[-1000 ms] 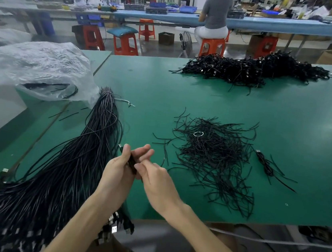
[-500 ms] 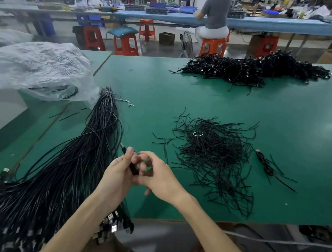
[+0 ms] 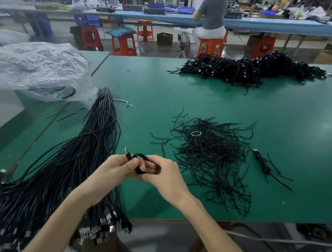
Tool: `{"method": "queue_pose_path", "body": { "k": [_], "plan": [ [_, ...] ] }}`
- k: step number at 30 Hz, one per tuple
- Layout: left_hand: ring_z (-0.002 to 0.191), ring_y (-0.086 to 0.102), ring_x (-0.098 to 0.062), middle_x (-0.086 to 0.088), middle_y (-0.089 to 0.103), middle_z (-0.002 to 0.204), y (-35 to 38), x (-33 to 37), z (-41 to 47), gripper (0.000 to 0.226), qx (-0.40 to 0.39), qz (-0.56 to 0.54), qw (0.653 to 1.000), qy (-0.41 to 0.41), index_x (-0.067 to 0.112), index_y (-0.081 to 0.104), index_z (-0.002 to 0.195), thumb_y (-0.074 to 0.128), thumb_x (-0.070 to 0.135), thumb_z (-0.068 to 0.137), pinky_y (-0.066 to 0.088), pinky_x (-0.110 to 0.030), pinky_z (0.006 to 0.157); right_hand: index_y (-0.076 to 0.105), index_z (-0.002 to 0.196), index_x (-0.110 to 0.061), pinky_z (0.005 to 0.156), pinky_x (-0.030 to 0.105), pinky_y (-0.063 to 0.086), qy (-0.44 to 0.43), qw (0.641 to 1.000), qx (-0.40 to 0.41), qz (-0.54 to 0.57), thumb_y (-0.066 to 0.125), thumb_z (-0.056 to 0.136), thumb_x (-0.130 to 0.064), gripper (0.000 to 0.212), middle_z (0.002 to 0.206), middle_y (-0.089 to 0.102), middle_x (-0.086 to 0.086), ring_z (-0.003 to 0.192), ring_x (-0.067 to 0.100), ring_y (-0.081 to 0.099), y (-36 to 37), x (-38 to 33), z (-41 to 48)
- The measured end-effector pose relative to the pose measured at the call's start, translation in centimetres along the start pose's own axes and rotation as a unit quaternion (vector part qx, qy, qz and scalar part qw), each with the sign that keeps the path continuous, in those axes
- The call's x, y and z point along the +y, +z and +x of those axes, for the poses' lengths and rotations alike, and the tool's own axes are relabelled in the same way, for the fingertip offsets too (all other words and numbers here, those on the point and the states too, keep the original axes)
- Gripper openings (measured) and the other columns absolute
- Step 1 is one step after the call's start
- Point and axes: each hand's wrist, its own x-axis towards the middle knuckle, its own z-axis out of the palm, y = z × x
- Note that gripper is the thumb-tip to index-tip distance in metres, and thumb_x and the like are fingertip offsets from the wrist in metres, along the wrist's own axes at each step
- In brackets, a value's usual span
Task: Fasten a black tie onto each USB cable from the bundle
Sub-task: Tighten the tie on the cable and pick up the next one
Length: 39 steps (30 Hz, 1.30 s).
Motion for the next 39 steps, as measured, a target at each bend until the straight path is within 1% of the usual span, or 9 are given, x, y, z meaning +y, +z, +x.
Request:
{"method": "queue_pose_path", "body": {
  "k": [4, 7, 10, 15, 22, 27, 30, 35, 39],
  "plan": [
    [0.107, 0.071, -0.03, -0.015, 0.075, 0.104, 1.0, -1.1, 0.3, 0.03, 0.08, 0.119, 0.989, 0.032, 0.011, 0.075, 0.088, 0.056, 0.03, 0.1, 0.055, -0.045, 0.1, 0.069, 0.101, -0.021, 0.087, 0.036, 0.054, -0.017, 0.997, 0.003, -0.076, 0.078, 0.088, -0.019, 0.016, 0.096, 0.069, -0.006, 0.089, 0.011, 0.064, 0.0, 0.6, 0.0],
    [0.087, 0.066, -0.016, -0.007, 0.069, 0.093, 1.0, -1.5, 0.4, 0.027, 0.116, 0.182, 0.976, 0.04, 0.029, 0.079, 0.082, 0.059, 0.041, 0.095, 0.055, -0.028, 0.08, 0.062, 0.09, -0.027, 0.083, 0.034, 0.052, -0.013, 0.995, 0.014, -0.101, 0.076, 0.088, -0.019, 0.016, 0.09, 0.065, -0.01, 0.083, 0.008, 0.06, -0.1, 0.8, 0.0],
    [0.064, 0.061, -0.012, -0.005, 0.074, 0.077, 0.4, -1.8, 0.0, 0.022, 0.106, 0.155, 0.982, 0.025, 0.026, 0.082, 0.085, 0.065, 0.039, 0.091, 0.051, -0.021, 0.065, 0.067, 0.1, -0.021, 0.086, 0.039, 0.053, 0.005, 0.994, -0.021, -0.107, 0.078, 0.085, -0.022, 0.019, 0.095, 0.068, -0.007, 0.09, 0.013, 0.064, -0.5, 1.1, -0.2],
    [0.064, 0.069, -0.021, -0.016, 0.074, 0.073, 0.0, -2.5, 0.0, 0.016, 0.148, 0.09, 0.985, 0.025, 0.015, 0.083, 0.085, 0.077, 0.03, 0.081, 0.057, -0.026, 0.064, 0.068, 0.108, -0.023, 0.069, 0.017, 0.038, -0.013, 0.989, -0.034, -0.147, 0.076, 0.087, -0.031, 0.024, 0.088, 0.059, -0.018, 0.079, -0.002, 0.054, 0.1, 1.2, -0.6],
    [0.074, 0.076, -0.035, -0.015, 0.077, 0.081, -1.0, -2.4, 0.7, 0.041, 0.147, 0.134, 0.98, -0.027, 0.002, 0.065, 0.1, 0.086, 0.025, 0.074, 0.063, -0.034, 0.068, 0.067, 0.114, -0.014, 0.086, 0.045, 0.049, -0.036, 0.954, -0.054, -0.292, 0.057, 0.104, -0.023, 0.017, 0.102, 0.063, 0.003, 0.094, 0.025, 0.062, -0.2, 1.0, -0.8],
    [0.074, 0.065, -0.004, 0.011, 0.07, 0.089, -1.2, -1.6, 1.0, 0.011, -0.004, 0.475, 0.88, -0.024, 0.029, 0.072, 0.102, 0.064, 0.037, 0.1, 0.05, -0.02, 0.068, 0.065, 0.115, -0.013, 0.082, 0.039, 0.049, -0.085, 0.908, -0.083, -0.401, 0.049, 0.106, -0.01, 0.018, 0.105, 0.061, 0.002, 0.098, 0.021, 0.058, -0.7, 1.6, -1.0],
    [0.08, 0.06, -0.009, 0.008, 0.065, 0.097, 0.0, -1.6, 1.1, 0.025, -0.082, 0.53, 0.842, -0.065, 0.023, 0.064, 0.109, 0.043, 0.037, 0.109, 0.049, -0.026, 0.073, 0.063, 0.111, -0.013, 0.072, 0.03, 0.042, -0.107, 0.899, -0.076, -0.419, 0.047, 0.102, -0.001, 0.022, 0.102, 0.059, 0.001, 0.097, 0.018, 0.055, -0.8, 1.9, -1.1],
    [0.073, 0.059, -0.02, 0.004, 0.061, 0.09, 1.3, -2.9, 1.5, 0.025, -0.041, 0.604, 0.794, -0.057, 0.022, 0.041, 0.095, 0.031, 0.037, 0.112, 0.048, -0.042, 0.069, 0.062, 0.113, -0.011, 0.078, 0.035, 0.05, -0.135, 0.895, -0.04, -0.424, 0.052, 0.104, -0.007, 0.015, 0.105, 0.061, 0.002, 0.1, 0.019, 0.057, -0.9, 2.4, -0.5],
    [0.067, 0.057, -0.027, -0.004, 0.062, 0.079, 0.6, -4.0, 2.1, 0.035, 0.046, 0.518, 0.854, -0.03, 0.017, 0.041, 0.087, 0.028, 0.038, 0.112, 0.047, -0.048, 0.068, 0.054, 0.138, -0.007, 0.108, 0.035, 0.045, -0.147, 0.881, 0.05, -0.447, 0.071, 0.093, -0.016, 0.048, 0.135, 0.057, 0.008, 0.127, 0.023, 0.051, -1.4, 2.3, 0.3]
  ]
}}
